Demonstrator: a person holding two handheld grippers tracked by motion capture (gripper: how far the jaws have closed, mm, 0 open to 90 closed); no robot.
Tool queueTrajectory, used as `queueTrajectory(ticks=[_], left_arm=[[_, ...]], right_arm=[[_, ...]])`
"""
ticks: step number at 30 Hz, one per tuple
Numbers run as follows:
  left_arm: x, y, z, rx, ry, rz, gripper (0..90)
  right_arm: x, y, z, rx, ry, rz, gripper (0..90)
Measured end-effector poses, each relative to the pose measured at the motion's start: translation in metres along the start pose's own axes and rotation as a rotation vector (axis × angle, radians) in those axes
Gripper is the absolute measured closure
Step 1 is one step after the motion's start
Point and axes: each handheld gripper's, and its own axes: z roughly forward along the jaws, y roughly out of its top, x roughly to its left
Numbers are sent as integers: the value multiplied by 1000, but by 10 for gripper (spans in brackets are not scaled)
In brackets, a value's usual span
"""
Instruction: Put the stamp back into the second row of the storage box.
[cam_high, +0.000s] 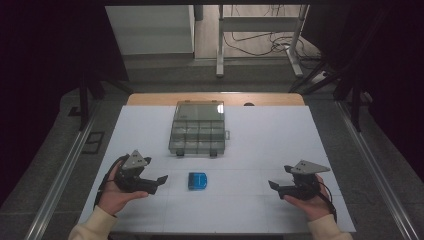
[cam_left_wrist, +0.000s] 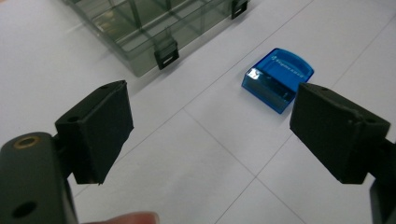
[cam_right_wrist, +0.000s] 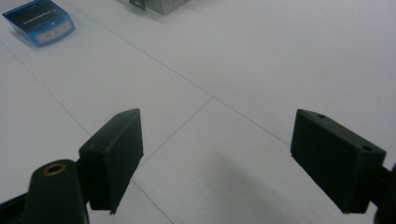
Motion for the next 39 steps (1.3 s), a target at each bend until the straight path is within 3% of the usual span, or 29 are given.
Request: queueTrajectory(ticks=[13, 18, 21, 24, 31, 39], left_arm=[[-7, 34, 12, 36, -72, 106, 135], [-9, 43, 15, 38, -98, 127, 143], [-12, 50, 18, 61, -136, 161, 141], [-13, 53, 21, 73, -155, 170, 139], [-27, 62, 44, 152, -229, 246, 130], [-29, 69, 68, 204, -279, 268, 123]], right_arm=[[2, 0, 2, 17, -9, -10, 172], [3, 0, 2, 20, -19, -3, 173], [3, 1, 2, 17, -22, -1, 173], [3, 2, 1, 10, -23, -1, 173], [5, 1, 1, 19, -25, -7, 173], [5, 1, 2, 25, -27, -12, 173]])
